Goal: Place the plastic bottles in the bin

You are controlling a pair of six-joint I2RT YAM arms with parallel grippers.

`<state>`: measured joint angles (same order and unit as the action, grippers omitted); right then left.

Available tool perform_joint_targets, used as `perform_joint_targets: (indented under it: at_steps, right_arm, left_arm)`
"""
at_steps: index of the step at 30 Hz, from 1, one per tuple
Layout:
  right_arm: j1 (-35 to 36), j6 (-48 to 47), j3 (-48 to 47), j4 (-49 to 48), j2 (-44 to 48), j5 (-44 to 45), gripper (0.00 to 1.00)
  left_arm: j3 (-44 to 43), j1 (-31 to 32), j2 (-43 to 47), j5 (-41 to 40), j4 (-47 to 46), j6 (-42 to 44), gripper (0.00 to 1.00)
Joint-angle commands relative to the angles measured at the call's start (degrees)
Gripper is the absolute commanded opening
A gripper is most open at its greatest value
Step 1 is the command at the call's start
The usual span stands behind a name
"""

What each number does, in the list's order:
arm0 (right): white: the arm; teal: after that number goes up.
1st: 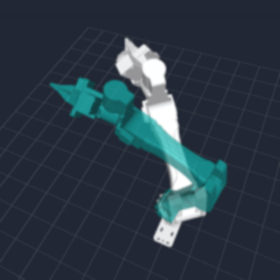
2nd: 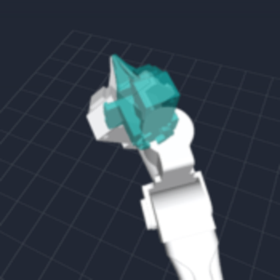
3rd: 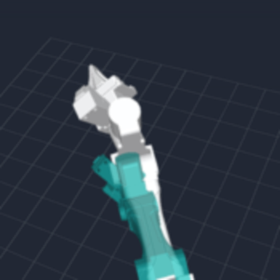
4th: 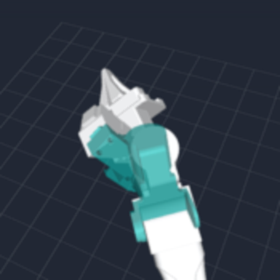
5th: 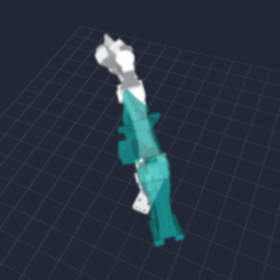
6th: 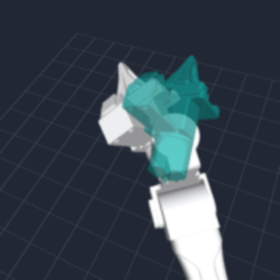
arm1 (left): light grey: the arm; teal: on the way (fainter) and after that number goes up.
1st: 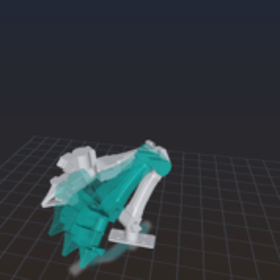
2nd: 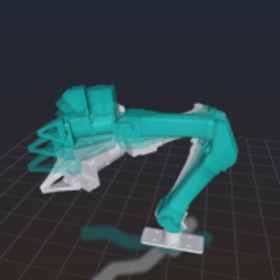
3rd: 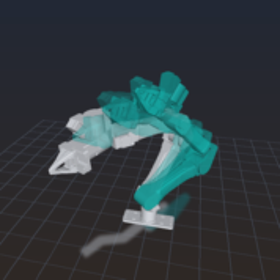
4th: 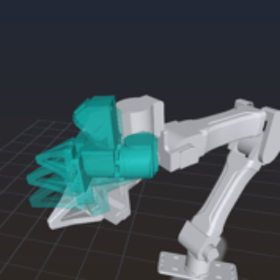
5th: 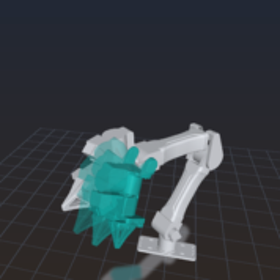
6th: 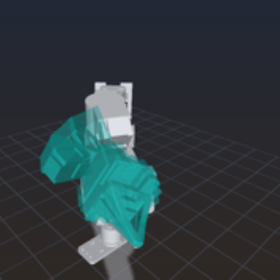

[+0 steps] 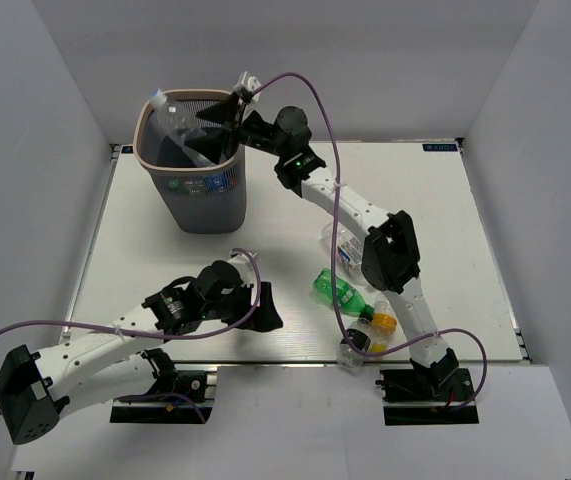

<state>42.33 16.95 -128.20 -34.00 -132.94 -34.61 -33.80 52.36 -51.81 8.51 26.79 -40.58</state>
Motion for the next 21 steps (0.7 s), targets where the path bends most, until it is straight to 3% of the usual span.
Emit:
perform_joint_targets:
  at_steps: [1, 6, 10, 11, 13, 14, 18, 20, 21]
  right_arm:
    - [-1.3, -4.2, -3.9, -2.6, 0.5, 2.2, 0.90]
    - [-4.9, -5.9, -1.6, 7.9, 10.1, 3.4, 0.90]
    - [-10.6, -11.5, 9.6, 21.5, 23.1, 5.2, 0.88]
    - [-12.2, -13.9, 11.3, 30.1, 26.7, 5.5, 0.73]
    - [-14.9, -16.0, 19.0, 40.9, 32.8, 10.7, 0.32]
    - [-17.4, -19.5, 21.0, 43.2, 38.2, 12.6, 0.00]
    - [-23.1, -23.7, 34.0, 60.6, 45.8, 16.3, 0.00]
    - [-25.3, -25.8, 38.3, 63.1, 49.9, 17.4, 0.00]
    - [-26.8, -26.3, 44.7, 63.1, 53.1, 17.2, 0.00]
  left_arm:
    - [-2.2, 0.3, -0.3, -0.3, -1.1, -0.4, 0.99]
    - [-7.2, 0.3, -7.6, -2.4, -4.9, -1.8, 0.99]
    - [-9.6, 0.3, -15.7, -2.4, -11.2, -6.6, 0.99]
    - [-9.6, 0.3, -17.1, -2.4, -14.4, -9.0, 0.99]
    - [-10.8, 0.3, -19.8, -1.7, -17.1, -11.6, 0.99]
    - [-10.8, 0.3, -22.6, -1.7, -18.2, -14.8, 0.99]
    - [-15.6, 1.3, -28.9, -2.9, -17.5, -24.3, 0.99]
    - [-18.3, 2.7, -31.3, -5.5, -14.1, -27.9, 0.99]
    - [-21.6, 3.7, -33.8, -6.6, -13.2, -29.9, 0.99]
